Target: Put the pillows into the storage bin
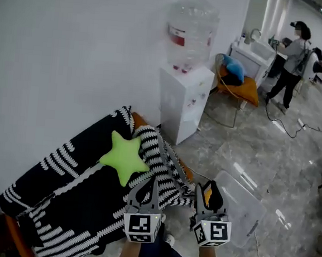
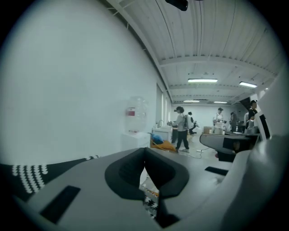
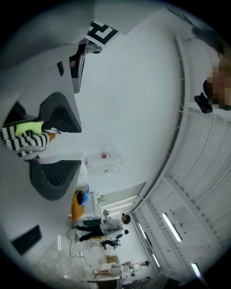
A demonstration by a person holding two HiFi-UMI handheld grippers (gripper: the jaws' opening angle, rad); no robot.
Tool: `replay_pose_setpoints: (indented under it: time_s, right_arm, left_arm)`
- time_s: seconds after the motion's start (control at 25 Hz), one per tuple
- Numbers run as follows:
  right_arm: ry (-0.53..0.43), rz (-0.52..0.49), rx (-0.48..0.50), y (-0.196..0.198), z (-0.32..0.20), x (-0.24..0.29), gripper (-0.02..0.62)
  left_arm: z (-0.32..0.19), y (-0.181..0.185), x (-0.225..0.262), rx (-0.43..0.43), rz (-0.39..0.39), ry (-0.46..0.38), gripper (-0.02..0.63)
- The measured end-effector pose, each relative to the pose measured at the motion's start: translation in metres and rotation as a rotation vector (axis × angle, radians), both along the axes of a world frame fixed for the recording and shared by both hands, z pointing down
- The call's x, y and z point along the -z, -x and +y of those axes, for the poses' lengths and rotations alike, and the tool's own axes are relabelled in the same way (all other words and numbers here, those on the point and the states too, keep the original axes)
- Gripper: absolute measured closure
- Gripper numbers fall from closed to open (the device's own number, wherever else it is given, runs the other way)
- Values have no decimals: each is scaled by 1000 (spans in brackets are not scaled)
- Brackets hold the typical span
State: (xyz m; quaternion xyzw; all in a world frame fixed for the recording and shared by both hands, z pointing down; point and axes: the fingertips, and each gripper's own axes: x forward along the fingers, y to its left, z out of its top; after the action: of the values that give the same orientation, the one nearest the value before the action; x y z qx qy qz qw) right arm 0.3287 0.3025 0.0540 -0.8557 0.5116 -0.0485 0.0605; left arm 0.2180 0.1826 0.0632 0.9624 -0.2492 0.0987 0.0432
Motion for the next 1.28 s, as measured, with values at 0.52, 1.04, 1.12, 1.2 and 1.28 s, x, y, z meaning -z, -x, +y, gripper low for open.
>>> replay_pose_setpoints:
  time_s: [0.52, 1.04, 1.12, 1.2, 1.28]
  right_arm:
    - [63, -38, 376, 156, -164, -26, 391]
    - [317, -113, 463, 232, -304, -157, 339]
    - [363, -131, 457, 234, -322, -185, 328]
    - [403, -146, 447, 235, -340, -213, 324]
    - [435, -160, 439, 236, -358, -244, 318]
  left_arm:
    - [-119, 223, -15, 445, -25, 20, 592]
    - [-249, 303, -103, 546, -85, 157, 592]
    - [-269, 306, -123, 544, -98, 185, 592]
    - [-288, 309, -145, 539, -116, 212, 592]
    - [-306, 311, -168, 535, -132, 232, 592]
